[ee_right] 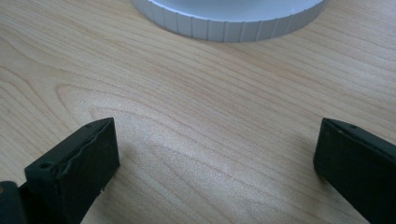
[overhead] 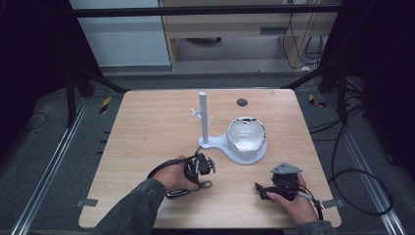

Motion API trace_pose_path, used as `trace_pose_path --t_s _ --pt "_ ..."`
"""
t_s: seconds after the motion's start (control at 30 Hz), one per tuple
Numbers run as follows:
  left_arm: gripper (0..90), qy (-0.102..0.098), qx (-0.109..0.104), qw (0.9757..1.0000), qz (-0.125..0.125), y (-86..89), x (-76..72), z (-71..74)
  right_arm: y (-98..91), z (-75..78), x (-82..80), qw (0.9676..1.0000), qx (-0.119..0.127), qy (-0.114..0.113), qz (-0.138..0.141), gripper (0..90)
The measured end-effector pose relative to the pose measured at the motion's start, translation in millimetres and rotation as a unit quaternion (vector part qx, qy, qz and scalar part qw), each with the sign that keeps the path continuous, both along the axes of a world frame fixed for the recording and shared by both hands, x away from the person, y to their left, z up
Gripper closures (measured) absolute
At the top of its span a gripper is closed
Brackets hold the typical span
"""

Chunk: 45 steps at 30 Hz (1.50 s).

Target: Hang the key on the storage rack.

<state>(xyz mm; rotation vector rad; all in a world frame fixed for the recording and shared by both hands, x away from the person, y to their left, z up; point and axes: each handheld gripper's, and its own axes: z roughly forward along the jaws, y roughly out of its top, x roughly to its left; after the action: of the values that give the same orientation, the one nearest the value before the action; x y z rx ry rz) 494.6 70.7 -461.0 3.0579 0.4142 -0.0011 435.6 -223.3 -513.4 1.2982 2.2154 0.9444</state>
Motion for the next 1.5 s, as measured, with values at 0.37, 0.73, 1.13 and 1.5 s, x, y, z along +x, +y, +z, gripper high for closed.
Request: trace_pose_path --t_s 0.37,0.73,1.13,1.5 --pt "79.7 -0.010 -0.001 0.9999 -0.004 2.1 -1.1 0.4 -0.1 0.0 -0.1 1.0000 0.000 0.000 0.001 0.4" --pt "80.1 -0.064 -0.084 0.9931 0.051 37.0 -13.4 23.3 -0.7 -0.6 0.3 1.0000 -0.006 -0.004 0.003 0.5" --pt "80.5 -0.175 -0.244 0.9405 0.159 109.1 -43.4 50.2 0.3 -0.5 0.6 1.0000 -0.003 -0.002 -0.001 0.4" --pt "80.8 -0.237 -0.318 0.8960 0.199 127.1 -49.4 60.8 1.4 0.6 1.8 1.0000 0.004 0.004 -0.005 0.3"
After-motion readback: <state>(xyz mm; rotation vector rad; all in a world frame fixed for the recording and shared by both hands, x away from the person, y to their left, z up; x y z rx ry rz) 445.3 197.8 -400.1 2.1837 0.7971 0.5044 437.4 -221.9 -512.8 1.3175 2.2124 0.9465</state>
